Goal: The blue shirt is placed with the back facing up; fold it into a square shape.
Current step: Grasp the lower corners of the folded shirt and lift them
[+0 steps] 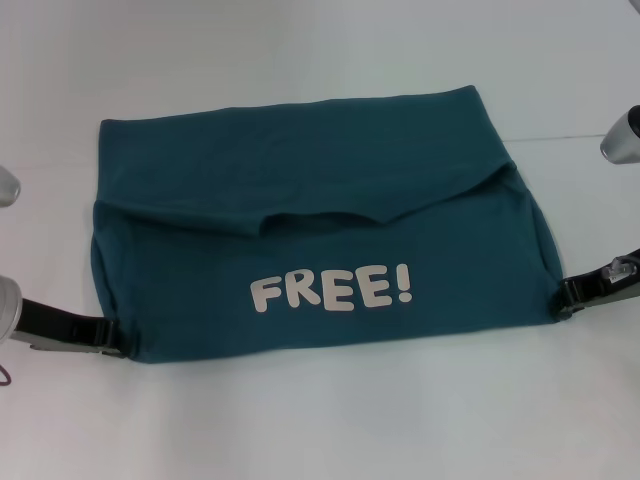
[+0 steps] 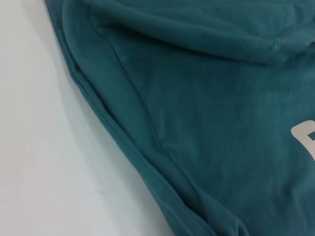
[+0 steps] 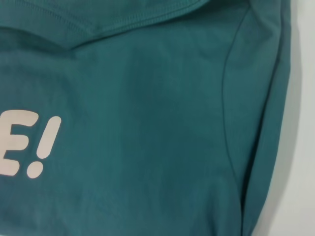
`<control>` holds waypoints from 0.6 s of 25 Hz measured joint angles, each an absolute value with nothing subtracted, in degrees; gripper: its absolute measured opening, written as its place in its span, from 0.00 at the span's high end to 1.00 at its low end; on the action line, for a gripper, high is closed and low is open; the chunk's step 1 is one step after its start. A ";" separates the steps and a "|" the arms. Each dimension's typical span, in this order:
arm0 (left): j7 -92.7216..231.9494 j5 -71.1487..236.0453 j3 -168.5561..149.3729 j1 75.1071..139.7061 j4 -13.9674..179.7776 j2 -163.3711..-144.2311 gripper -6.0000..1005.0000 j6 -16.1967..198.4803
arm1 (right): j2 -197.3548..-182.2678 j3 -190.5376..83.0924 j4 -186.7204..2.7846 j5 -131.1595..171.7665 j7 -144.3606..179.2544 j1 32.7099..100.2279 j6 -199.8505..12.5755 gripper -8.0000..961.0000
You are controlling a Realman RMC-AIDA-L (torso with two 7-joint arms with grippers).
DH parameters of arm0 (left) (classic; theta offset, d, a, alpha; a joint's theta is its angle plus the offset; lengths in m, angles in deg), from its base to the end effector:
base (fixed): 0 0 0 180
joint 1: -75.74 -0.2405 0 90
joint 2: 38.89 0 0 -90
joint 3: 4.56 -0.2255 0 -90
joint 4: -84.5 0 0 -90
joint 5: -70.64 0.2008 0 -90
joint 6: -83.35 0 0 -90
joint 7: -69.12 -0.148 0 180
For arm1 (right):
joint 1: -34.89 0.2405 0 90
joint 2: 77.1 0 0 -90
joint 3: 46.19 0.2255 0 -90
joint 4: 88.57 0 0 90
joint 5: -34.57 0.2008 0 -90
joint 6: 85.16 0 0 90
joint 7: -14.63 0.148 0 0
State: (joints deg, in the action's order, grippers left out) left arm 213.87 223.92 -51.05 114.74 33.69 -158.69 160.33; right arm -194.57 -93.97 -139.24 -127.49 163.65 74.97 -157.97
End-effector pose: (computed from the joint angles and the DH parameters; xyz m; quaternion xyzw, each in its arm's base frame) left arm -0.2539 0.3564 0.0243 -0.7967 -0.5641 0.0441 0.2124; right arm 0.2738 0.3692 0.0503 -0.7709 0.5579 -0.1044 0.2890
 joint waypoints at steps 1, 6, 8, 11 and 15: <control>213.87 223.92 -51.05 114.73 33.69 -158.69 0.92 160.37 | -194.62 -93.94 -139.25 -127.50 163.50 74.97 -157.97 0.64; 213.84 223.84 -51.05 114.54 33.69 -158.68 0.91 160.43 | -194.63 -93.85 -139.28 -126.58 162.46 74.77 -158.26 0.75; 213.80 223.77 -51.05 114.50 33.69 -158.71 0.91 160.40 | -194.54 -93.78 -139.42 -125.83 161.91 74.58 -158.62 0.80; 213.74 223.63 -51.00 114.47 33.70 -158.70 0.91 160.38 | -194.33 -93.72 -140.49 -124.72 161.21 74.02 -159.34 0.88; 213.46 223.48 -50.63 114.40 33.84 -158.38 0.91 161.09 | -194.13 -93.65 -143.27 -124.22 160.38 73.03 -161.13 0.91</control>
